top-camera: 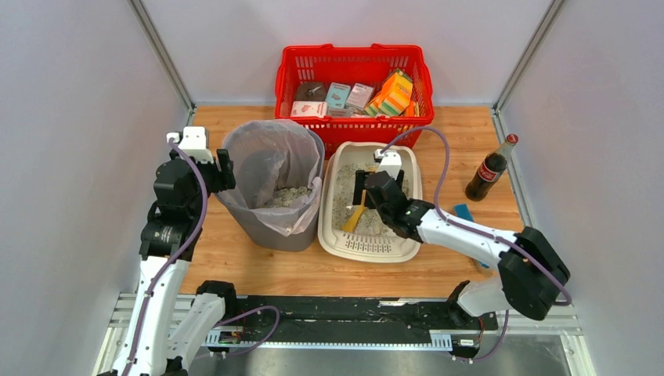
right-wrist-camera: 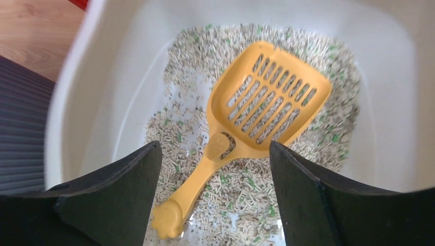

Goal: Clean the litter box

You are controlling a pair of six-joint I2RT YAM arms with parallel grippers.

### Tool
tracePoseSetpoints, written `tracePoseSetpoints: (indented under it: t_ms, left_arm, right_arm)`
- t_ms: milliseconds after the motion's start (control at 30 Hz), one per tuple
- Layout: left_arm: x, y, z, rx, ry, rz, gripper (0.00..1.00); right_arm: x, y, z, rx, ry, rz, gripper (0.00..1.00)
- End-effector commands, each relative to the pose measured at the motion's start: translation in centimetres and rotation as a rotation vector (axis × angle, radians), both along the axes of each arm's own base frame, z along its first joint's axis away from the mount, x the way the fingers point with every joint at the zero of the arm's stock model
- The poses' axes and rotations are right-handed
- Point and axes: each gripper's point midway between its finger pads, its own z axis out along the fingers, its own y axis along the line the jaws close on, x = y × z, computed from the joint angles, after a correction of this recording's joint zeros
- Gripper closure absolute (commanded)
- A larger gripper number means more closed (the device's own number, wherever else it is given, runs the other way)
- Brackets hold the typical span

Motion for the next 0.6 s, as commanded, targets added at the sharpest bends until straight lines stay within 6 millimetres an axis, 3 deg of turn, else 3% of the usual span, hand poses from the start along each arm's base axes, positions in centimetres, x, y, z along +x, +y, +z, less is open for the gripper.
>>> tracePoseSetpoints:
  t_ms: [0, 133, 167, 233, 433, 567]
  left_arm:
    - [-0.4, 0.5, 2.6, -0.025, -0.076, 0.035, 0.25]
    - [-1.0, 0.3, 4.5, -0.058, -0.114, 0.033, 0.24]
    - [-1.3, 0.4, 4.7, -0.058, -0.108, 0.037, 0.24]
    - [-2.2, 0.6, 6.2, -0.069, -0.140, 0.043, 0.24]
    - [-6.2, 1.2, 9.9, -0.067, -0.244, 0.047, 0.24]
    - [-8.3, 1.5, 10.3, -0.074, -0.274, 0.049, 0.24]
  right_arm:
    - [0.2, -0.7, 5.8, -0.011, -0.140, 0.046, 0.18]
    - [-0.4, -2.5, 10.3, -0.010, -0.228, 0.054, 0.11]
    - [-0.5, -3.4, 10.6, -0.037, -0.228, 0.045, 0.11]
    - [-0.9, -4.9, 13.3, -0.013, -0.275, 0.016, 0.07]
    - [-2.9, -9.4, 18.8, 0.044, -0.402, -0.047, 0.03]
    - [-4.6, -11.3, 21.5, 0.069, -0.482, -0.057, 0.03]
